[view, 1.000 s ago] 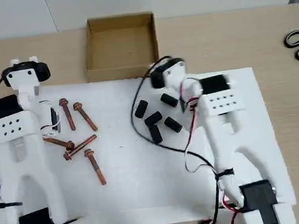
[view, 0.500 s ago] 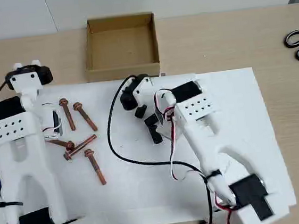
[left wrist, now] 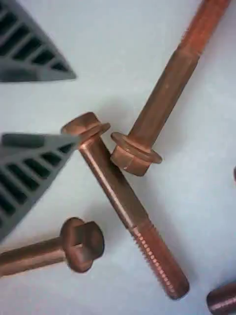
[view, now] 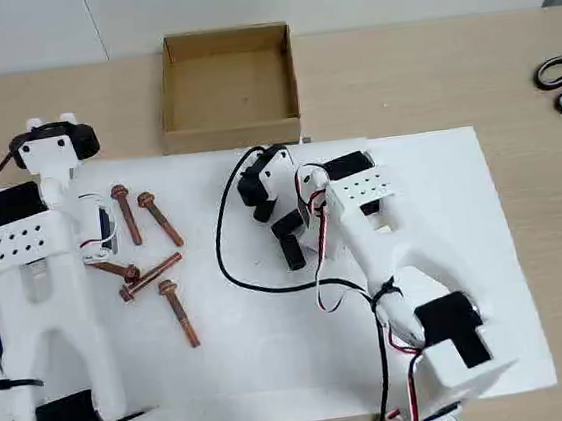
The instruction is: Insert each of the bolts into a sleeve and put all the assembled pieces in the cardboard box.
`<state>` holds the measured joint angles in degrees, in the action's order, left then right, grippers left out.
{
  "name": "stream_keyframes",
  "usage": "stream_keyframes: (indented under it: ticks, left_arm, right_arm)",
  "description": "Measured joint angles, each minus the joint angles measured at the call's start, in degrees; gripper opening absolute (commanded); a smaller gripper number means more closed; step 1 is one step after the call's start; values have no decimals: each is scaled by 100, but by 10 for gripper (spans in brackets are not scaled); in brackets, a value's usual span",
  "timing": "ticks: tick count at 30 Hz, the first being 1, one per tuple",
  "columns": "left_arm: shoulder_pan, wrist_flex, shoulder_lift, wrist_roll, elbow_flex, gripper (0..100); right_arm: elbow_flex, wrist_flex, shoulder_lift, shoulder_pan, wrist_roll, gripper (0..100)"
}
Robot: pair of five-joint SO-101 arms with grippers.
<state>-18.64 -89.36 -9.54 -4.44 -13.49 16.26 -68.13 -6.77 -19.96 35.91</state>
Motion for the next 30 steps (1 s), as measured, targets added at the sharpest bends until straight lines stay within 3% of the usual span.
stream_keyframes:
  ticks: [9, 15, 26, 30]
  left_arm:
    - [0, 0, 0, 0, 0, 73]
    - [0, 0, 0, 0, 0, 72]
    - [9, 264, 0, 0, -642, 70]
    - [9, 290, 0, 0, -695, 69]
  right_arm:
    - [-9, 149, -290, -26, 123, 203]
    - [-132, 211, -440, 26, 132, 34]
    - [-290, 264, -519, 70, 97, 4]
    - [-782, -378, -554, 132, -440, 4]
